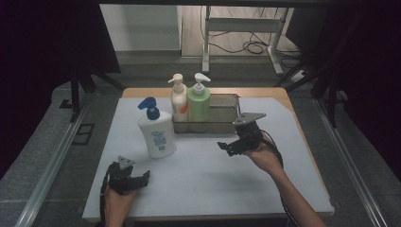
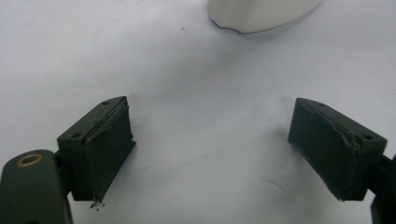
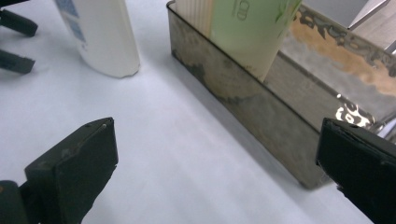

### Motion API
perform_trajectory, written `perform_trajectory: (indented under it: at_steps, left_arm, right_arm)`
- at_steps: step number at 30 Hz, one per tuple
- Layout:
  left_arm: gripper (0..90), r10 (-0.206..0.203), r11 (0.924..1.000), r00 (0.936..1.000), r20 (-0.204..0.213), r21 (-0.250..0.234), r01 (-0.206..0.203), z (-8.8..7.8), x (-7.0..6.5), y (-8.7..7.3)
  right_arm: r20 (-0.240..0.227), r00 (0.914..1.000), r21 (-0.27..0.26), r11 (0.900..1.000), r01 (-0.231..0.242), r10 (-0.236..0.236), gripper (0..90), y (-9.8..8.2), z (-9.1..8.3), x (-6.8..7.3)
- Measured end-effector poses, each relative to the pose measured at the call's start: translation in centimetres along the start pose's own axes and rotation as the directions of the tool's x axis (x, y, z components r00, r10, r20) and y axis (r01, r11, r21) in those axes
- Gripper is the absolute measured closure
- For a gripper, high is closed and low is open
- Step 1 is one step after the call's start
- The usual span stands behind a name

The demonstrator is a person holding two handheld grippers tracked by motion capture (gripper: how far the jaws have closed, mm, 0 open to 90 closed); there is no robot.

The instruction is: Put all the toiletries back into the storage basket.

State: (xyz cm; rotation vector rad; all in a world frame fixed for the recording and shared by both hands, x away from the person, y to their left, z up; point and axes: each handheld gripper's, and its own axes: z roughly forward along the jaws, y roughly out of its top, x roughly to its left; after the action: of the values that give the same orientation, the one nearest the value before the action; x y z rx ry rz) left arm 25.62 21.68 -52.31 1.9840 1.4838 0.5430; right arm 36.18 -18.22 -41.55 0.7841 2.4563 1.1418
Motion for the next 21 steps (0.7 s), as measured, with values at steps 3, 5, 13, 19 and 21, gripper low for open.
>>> perform_trajectory:
  at_steps: [3, 5, 13, 19, 21]
  left_arm:
    - [13.2, -0.008, 1.0000, 1.0000, -0.001, 0.004, 0.008, 0.0, -0.1, 0.1]
    - [13.2, -0.008, 0.9999, 1.0000, -0.003, 0.012, 0.008, 0.0, -0.1, 0.2]
    - [13.9, -0.012, 0.9998, 0.9999, 0.013, 0.018, 0.011, -0.1, 0.2, 0.4]
    - [16.2, -0.022, 0.9997, 0.9995, 0.021, -0.005, 0.022, -0.4, 0.3, 0.6]
    - [17.1, -0.016, 0.9998, 0.9997, 0.020, -0.011, 0.016, -0.4, 0.4, 0.7]
  right_arm:
    - [0.003, 1.0000, 0.002, 1.000, 0.003, -0.003, 0.0, -0.9, -0.7, 0.2]
    - [0.000, 1.0000, -0.001, 1.000, -0.005, 0.005, 0.0, -1.6, -1.1, 0.4]
    - [0.011, 0.9998, 0.004, 1.000, -0.019, 0.019, 0.0, -3.9, -1.9, 0.5]
    - [0.012, 0.9996, 0.005, 1.000, -0.026, 0.026, 0.0, -5.3, -2.3, 0.7]
    - [0.011, 0.9994, 0.003, 1.000, -0.031, 0.031, 0.0, -5.8, -2.3, 0.7]
